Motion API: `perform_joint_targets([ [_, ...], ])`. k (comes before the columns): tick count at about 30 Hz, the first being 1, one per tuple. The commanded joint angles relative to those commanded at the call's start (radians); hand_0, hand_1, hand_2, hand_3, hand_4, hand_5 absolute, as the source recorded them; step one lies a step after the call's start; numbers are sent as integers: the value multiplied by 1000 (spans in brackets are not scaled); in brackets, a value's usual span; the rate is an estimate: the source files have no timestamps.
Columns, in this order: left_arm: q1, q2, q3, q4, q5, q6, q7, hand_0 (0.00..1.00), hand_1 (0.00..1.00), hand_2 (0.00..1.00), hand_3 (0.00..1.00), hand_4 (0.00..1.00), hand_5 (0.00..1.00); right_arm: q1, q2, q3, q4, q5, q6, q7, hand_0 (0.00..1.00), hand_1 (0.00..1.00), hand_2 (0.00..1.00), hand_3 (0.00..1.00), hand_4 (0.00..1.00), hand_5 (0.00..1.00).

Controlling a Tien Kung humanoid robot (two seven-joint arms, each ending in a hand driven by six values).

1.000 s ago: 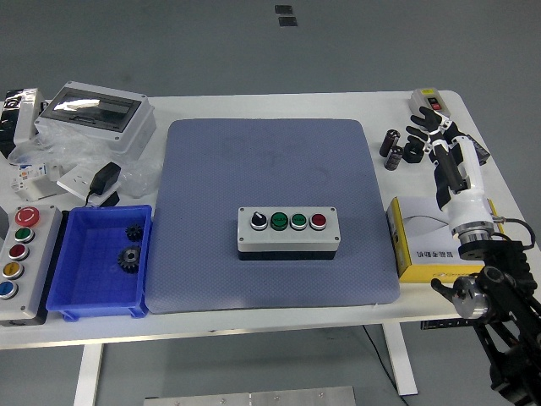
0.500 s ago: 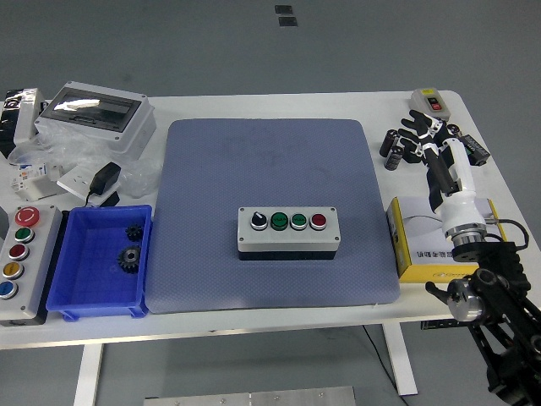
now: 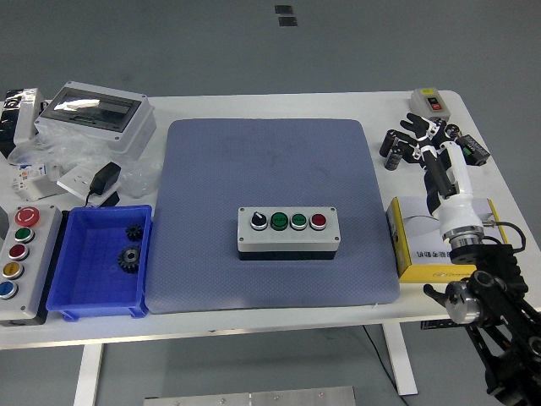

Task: Pick up the button,place it on the desk,press the button,press the button

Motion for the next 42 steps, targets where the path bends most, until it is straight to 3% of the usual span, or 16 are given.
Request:
perform_joint_targets([
  [42,0,-11,-1,0,1,0,1,625,620,553,602,672,207,2,7,28,5,-2,-2,6,795,760,774,755,883,736],
])
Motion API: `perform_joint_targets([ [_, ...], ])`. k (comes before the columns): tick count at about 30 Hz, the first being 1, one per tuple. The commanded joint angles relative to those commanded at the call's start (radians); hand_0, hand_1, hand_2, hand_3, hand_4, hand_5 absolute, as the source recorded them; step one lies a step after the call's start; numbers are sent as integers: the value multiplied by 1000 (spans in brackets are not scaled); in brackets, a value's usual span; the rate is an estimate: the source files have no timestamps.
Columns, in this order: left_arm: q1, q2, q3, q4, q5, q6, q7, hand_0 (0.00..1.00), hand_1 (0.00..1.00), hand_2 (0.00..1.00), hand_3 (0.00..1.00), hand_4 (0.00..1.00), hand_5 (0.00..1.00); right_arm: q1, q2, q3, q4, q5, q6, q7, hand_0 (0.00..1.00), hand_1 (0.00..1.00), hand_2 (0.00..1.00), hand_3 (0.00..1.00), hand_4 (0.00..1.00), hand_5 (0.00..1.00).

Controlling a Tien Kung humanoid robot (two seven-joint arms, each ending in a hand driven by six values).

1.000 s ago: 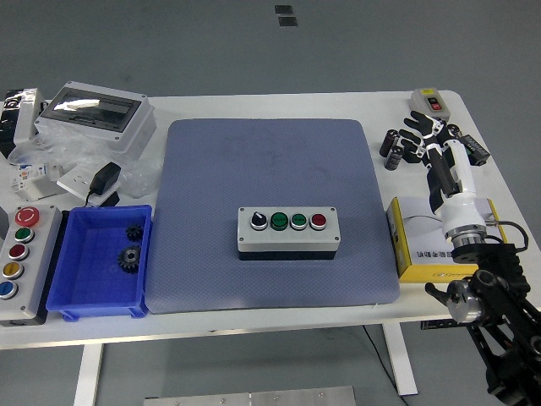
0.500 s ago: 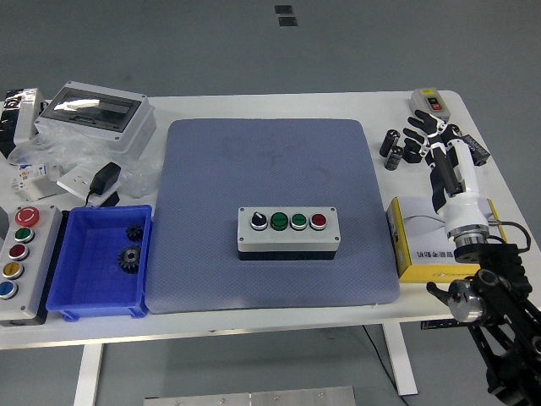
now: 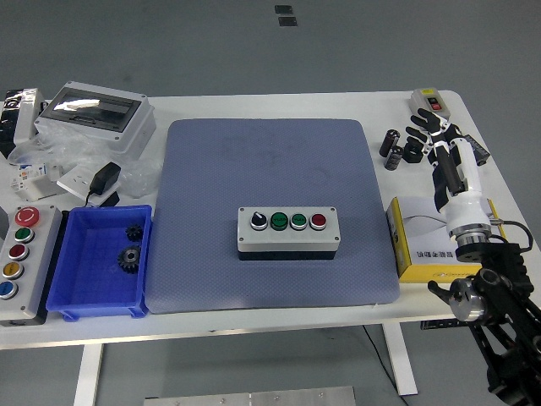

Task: Pick up the button,place it on the desk,press the button,press the button

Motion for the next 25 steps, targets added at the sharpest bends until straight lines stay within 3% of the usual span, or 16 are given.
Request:
perform_joint_targets([
  [11,-5,-1,5,0,-6,1,-7,625,620,553,602,673,207,54,11,-29,-4,-8,-1,3,794,761,777,756,881,733],
  [25,-13,7,15,0,-7,-1,-5,625,620,553,602,673,207,38,11,-27,-7,-11,-4,-5,794,762,777,755,880,732],
])
